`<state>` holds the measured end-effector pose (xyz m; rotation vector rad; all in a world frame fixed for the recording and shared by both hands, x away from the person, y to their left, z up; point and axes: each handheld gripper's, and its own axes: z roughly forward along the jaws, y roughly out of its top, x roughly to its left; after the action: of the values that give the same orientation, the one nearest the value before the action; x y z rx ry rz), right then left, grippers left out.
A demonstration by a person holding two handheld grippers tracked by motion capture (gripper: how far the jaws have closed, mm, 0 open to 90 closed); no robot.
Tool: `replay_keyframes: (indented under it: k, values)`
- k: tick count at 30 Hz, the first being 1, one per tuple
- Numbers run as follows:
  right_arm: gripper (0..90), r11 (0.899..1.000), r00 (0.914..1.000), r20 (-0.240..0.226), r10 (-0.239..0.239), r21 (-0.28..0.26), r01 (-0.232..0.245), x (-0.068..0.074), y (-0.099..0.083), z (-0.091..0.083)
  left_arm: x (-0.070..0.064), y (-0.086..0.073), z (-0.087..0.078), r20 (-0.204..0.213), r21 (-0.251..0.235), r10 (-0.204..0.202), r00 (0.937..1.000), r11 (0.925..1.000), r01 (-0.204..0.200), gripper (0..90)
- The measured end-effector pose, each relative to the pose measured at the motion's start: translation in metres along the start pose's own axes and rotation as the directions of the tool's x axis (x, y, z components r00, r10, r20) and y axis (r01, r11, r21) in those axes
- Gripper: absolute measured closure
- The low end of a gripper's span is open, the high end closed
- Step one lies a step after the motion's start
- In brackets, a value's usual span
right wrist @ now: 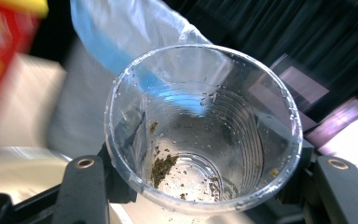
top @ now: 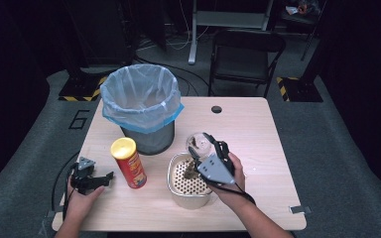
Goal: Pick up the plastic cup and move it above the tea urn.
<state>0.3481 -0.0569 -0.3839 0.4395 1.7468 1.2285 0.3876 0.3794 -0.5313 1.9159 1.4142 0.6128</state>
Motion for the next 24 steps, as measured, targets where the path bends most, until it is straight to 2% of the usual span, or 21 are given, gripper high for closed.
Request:
replay_keyframes:
  k: [1,2,3,4,5,6,7,8,9,10,11,13,14,16,17,19,20,22,24]
  values:
    - [38.1,0.985,0.9817,-0.079,0.173,0.016,-0.172,-0.011,0.001,0.001,0.0,0.0,0.0,0.0,0.0,-0.001,1.0,1.0,0.001,13.0]
    - [38.0,0.967,0.9601,-0.12,0.253,0.038,-0.25,-0.016,0.002,0.002,0.0,0.0,0.0,-0.001,0.0,0.0,1.0,1.0,0.0,12.9]
    - [38.0,0.952,0.9376,-0.165,0.306,0.058,-0.301,-0.022,0.001,0.004,0.0,0.0,0.0,-0.001,0.0,0.0,1.0,1.0,0.0,13.0]
    - [38.0,0.952,0.9376,-0.165,0.306,0.058,-0.301,-0.022,0.001,0.004,0.0,0.0,0.0,-0.001,0.0,0.0,1.0,1.0,0.0,13.0]
    - [38.0,0.899,0.8694,-0.23,0.437,0.121,-0.42,-0.03,-0.001,0.006,0.0,0.0,0.0,-0.002,0.001,-0.001,1.0,1.0,0.001,13.0]
    - [38.0,0.876,0.8377,-0.255,0.483,0.146,-0.46,-0.034,-0.001,0.009,0.0,0.0,0.0,-0.002,0.001,-0.001,1.0,1.0,0.001,13.0]
    - [38.0,0.876,0.8377,-0.255,0.483,0.146,-0.46,-0.034,-0.001,0.009,0.0,0.0,0.0,-0.002,0.0,-0.001,1.0,1.0,0.001,13.0]
    - [38.1,0.851,0.8061,-0.271,0.526,0.172,-0.497,-0.038,-0.001,0.009,0.0,0.0,0.0,-0.002,0.001,-0.001,1.0,1.0,0.001,12.9]
    - [38.1,0.816,0.7599,-0.297,0.578,0.199,-0.543,-0.044,0.001,0.009,0.0,0.0,0.0,-0.002,0.001,-0.001,1.0,1.0,0.001,13.0]
    - [38.1,0.811,0.7516,-0.306,0.585,0.209,-0.546,-0.047,0.003,0.01,0.0,0.0,0.0,-0.002,0.0,-0.002,1.0,1.0,0.002,13.0]
    - [38.1,0.801,0.7401,-0.308,0.598,0.225,-0.554,-0.049,0.006,0.008,0.0,0.0,0.0,-0.002,0.001,-0.002,1.0,1.0,0.002,13.0]
    - [38.1,0.804,0.7402,-0.314,0.595,0.225,-0.55,-0.053,0.013,0.008,0.0,0.0,0.0,-0.001,0.0,-0.002,1.0,1.0,0.002,13.1]
    - [38.1,0.81,0.7466,-0.315,0.586,0.224,-0.542,-0.055,0.016,0.008,0.0,0.0,0.0,-0.001,0.0,-0.002,1.0,1.0,0.002,13.0]
    - [38.1,0.818,0.7505,-0.325,0.576,0.222,-0.531,-0.06,0.025,0.01,0.0,-0.001,0.0,0.005,-0.01,-0.012,0.9999,0.9999,0.012,13.1]
    - [38.2,0.821,0.7563,-0.32,0.571,0.219,-0.527,-0.062,0.03,0.012,0.001,0.0,-0.001,0.007,-0.004,-0.012,0.9999,0.9999,0.012,13.1]
    - [38.1,0.839,0.7807,-0.308,0.544,0.209,-0.502,-0.067,0.044,0.016,0.002,-0.001,-0.001,0.018,-0.005,-0.024,0.9996,0.9997,0.024,13.1]
    - [38.1,0.845,0.7882,-0.304,0.535,0.199,-0.497,-0.069,0.052,0.017,0.003,-0.001,-0.001,0.02,-0.009,-0.026,0.9995,0.9996,0.026,13.0]
    - [38.0,0.873,0.8224,-0.293,0.488,0.171,-0.457,-0.074,0.069,0.023,0.003,-0.001,-0.001,0.02,-0.011,-0.027,0.9994,0.9996,0.028,13.0]
    - [37.8,0.889,0.8446,-0.279,0.457,0.152,-0.431,-0.079,0.086,0.029,0.002,-0.001,-0.001,0.013,-0.011,-0.023,0.9997,0.9997,0.023,13.0]
